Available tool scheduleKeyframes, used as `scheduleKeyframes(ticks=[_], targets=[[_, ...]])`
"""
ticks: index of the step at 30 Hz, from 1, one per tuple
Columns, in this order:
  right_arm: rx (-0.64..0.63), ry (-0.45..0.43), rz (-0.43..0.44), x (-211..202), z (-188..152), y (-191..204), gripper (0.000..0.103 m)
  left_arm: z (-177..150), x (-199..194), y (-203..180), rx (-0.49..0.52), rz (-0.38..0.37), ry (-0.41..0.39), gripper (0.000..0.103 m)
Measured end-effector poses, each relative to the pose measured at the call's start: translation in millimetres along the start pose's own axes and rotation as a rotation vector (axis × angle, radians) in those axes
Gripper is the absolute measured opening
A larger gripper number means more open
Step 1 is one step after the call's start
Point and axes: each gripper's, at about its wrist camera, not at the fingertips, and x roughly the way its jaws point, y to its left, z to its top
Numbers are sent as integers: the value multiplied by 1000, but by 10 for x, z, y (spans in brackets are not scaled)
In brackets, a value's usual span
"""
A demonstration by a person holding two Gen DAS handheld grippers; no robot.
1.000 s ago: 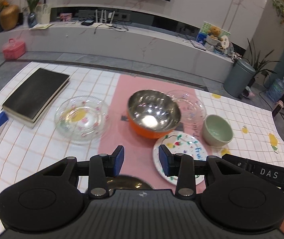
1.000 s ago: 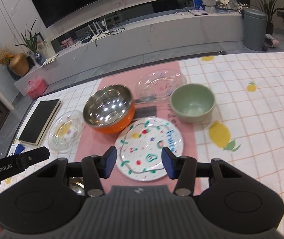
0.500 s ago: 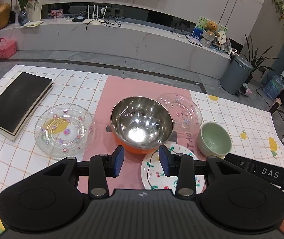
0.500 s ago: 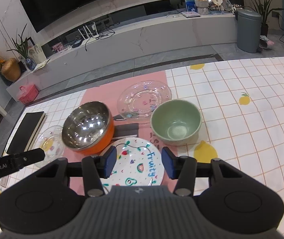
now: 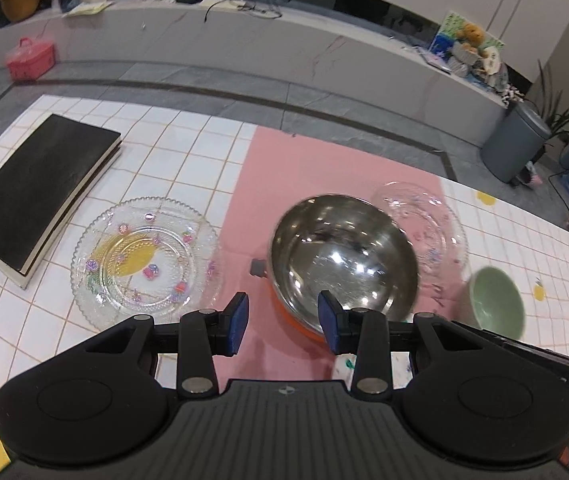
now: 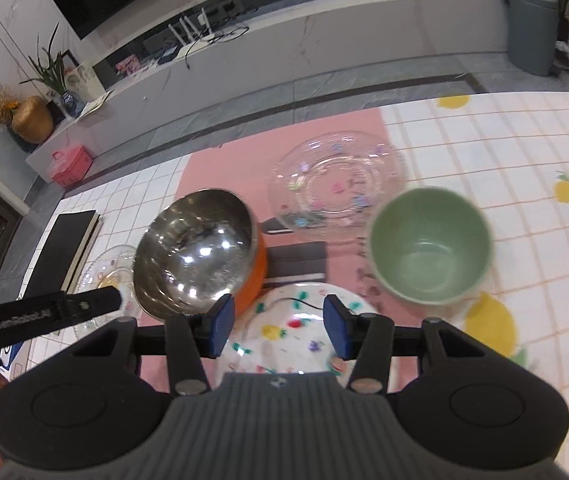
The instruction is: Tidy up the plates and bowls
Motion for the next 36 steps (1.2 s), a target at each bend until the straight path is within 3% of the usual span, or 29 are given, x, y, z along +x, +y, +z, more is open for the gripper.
scheduleKeyframes(ticks=[6, 12, 15, 21, 27, 36], targets=[[-10, 38, -17, 271, 87, 137, 49, 119, 197, 105, -48, 14, 14, 50], [21, 55, -19, 427, 156, 163, 49, 175, 449, 144, -84, 40, 82, 50], [45, 65, -17, 484, 162, 155, 42, 183, 529, 124, -76, 57, 104, 50], [67, 83, -2, 554, 114, 149, 25, 160, 586, 65, -60, 51, 112, 29], [71, 80, 11, 552, 77, 163, 21, 165, 580, -1, -44, 43, 112, 11], [85, 93, 7, 481, 55, 142, 19, 132, 514, -61, -16, 56, 108, 9]])
